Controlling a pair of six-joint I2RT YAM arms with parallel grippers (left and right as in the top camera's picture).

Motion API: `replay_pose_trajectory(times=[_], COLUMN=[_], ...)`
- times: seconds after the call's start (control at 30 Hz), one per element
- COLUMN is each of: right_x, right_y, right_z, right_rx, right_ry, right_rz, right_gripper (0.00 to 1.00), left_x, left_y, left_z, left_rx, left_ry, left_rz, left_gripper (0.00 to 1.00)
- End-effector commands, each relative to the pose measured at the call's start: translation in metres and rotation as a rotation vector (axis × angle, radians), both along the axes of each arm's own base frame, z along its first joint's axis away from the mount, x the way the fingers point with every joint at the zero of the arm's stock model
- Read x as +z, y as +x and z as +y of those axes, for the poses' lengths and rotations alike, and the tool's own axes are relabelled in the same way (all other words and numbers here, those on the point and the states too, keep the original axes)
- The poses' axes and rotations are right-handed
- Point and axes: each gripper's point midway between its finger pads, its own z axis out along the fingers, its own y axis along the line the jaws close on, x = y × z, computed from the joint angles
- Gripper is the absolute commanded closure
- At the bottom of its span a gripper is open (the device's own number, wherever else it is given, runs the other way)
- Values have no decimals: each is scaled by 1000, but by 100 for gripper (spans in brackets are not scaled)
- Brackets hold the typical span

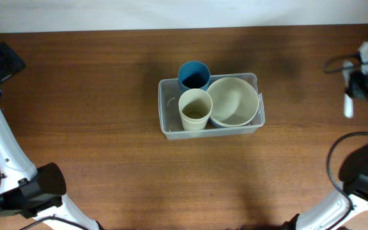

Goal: Pack container
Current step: 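Lift the spoon and lower it into the container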

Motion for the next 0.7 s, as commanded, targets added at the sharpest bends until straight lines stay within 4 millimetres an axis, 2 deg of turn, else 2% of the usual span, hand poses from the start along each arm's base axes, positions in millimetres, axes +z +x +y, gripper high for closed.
replay_pose_trajectory(times=[0.0, 0.13, 0.17, 0.2, 0.3, 0.37, 0.57, 0.67], right_x=[41, 67, 69, 72, 72, 73, 77, 85], right_y=[29, 43, 44, 46, 45, 40, 27, 24], right_z=[62, 137, 150, 174, 214, 252, 319, 343], right_rx=[56, 206, 224, 244, 289, 362, 507, 560], right_ry=[36, 33, 38, 53, 77, 108, 130, 132], right_rz=[-78, -119, -124, -128, -119, -117, -129, -162], right_gripper=[96, 96, 96, 96, 96, 96, 96, 96], left_x=[-7, -7, -7, -7, -7, -7, -7, -7], left_y=[1, 1, 1, 1, 1, 1, 1, 1], left_z=[2, 2, 2, 2, 2, 2, 2, 2], left_rx=[16, 15, 16, 16, 16, 16, 16, 16], left_ry=[-15, -15, -15, -15, -15, -15, -14, -15], left_rz=[12, 12, 12, 12, 12, 12, 11, 12], left_gripper=[0, 0, 0, 0, 0, 0, 0, 0])
